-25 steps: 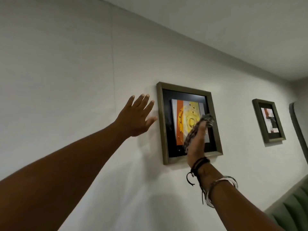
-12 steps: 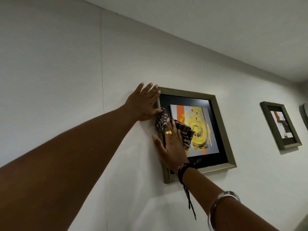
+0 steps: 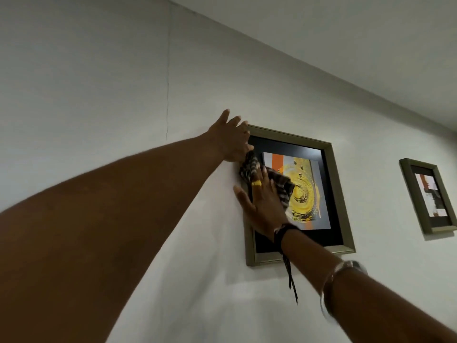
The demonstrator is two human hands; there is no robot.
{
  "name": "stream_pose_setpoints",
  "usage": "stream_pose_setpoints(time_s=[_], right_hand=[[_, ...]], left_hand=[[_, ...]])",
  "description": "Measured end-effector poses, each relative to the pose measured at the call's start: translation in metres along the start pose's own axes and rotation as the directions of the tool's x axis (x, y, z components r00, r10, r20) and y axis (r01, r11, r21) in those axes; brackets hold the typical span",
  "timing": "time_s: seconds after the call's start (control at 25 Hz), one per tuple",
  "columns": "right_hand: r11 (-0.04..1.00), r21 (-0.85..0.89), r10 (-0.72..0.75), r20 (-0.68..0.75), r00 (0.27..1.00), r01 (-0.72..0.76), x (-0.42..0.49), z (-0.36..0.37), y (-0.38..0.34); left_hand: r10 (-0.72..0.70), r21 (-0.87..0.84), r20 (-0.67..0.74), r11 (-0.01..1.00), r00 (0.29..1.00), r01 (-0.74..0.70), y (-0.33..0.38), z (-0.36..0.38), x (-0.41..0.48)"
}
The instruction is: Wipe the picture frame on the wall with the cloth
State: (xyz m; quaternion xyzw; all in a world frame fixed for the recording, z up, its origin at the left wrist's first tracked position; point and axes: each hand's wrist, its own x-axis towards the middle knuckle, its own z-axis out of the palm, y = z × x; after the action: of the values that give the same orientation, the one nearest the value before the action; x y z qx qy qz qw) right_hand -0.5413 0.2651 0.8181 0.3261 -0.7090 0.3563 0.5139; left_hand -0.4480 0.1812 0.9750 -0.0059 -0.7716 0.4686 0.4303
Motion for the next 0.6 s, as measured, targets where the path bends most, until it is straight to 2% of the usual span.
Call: stream_pose_setpoints(time_s=[0.2, 0.32, 0.44, 0.6], right_hand=[[1.000, -0.011, -0.018, 0.072, 0.997, 0.019, 0.037, -0.014, -0.005], [1.000, 0.018, -0.019, 0.036, 0.999, 0.018, -0.002, -0.002, 0.000], [0.997, 0.079, -0.022, 0.054, 0.998, 0.017, -0.057, 0.011, 0.009], [0.997, 0.030, -0.074, 0.114, 0.991, 0.071, -0.118, 0.018, 0.028]], left_hand=[[-0.070, -0.039, 0.044, 0.997, 0.997, 0.072, 0.007, 0.004, 0.001], [-0.107, -0.085, 0.032, 0.990, 0.994, 0.109, 0.011, 0.009, 0.001], [-0.113, -0.053, 0.057, 0.992, 0.992, 0.116, 0.016, 0.013, 0.000], [-0.109, -0.060, 0.033, 0.992, 0.994, 0.111, 0.015, 0.019, 0.002]])
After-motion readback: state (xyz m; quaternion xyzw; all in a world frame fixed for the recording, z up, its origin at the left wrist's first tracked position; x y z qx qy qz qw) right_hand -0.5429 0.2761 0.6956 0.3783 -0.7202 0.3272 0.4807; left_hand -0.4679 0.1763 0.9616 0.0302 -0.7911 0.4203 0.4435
